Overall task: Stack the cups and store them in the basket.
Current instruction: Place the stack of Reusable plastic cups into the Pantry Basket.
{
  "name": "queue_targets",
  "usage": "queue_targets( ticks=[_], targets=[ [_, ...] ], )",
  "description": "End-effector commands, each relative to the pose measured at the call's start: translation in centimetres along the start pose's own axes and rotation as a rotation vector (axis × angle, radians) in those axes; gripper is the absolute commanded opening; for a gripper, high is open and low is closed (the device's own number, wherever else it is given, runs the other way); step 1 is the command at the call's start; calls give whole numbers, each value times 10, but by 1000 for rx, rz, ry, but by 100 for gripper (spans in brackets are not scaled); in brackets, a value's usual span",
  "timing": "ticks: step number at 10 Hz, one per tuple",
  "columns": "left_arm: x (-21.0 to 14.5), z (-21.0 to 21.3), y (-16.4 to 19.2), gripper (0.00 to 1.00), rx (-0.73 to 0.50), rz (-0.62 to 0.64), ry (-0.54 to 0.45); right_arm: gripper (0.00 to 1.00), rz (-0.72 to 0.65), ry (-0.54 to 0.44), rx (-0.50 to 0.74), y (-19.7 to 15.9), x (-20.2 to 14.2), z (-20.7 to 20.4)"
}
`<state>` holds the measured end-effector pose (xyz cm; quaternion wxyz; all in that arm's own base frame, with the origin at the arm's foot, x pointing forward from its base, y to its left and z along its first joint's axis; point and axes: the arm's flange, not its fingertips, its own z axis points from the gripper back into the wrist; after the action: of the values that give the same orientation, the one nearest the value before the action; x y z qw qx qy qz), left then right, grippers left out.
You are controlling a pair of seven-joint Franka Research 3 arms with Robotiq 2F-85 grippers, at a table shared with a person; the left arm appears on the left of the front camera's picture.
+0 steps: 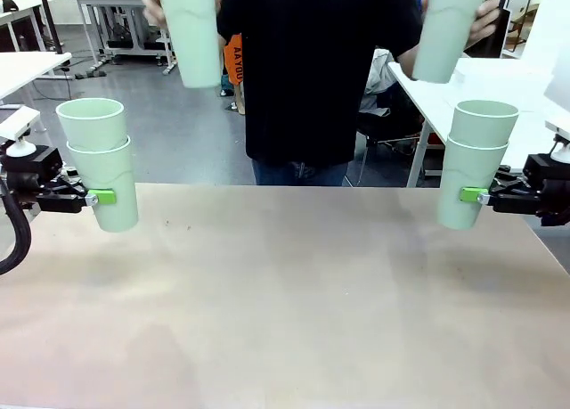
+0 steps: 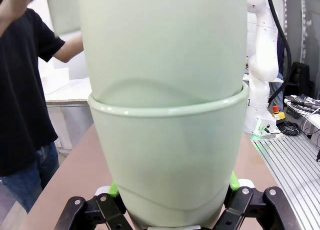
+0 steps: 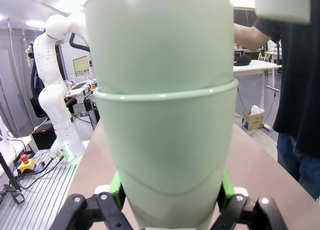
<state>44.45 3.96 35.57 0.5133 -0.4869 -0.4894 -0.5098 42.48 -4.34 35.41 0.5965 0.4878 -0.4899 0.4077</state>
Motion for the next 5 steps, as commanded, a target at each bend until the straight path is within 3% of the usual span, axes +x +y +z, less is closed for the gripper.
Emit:
queue_targets(
  ticks=[1,5],
  targets=[
    [2,0,-1,85,3,-8,-4,86,10,3,4,-1,5,-1],
    [2,0,-1,85,3,-8,-4,86,10,3,4,-1,5,-1]
  ],
)
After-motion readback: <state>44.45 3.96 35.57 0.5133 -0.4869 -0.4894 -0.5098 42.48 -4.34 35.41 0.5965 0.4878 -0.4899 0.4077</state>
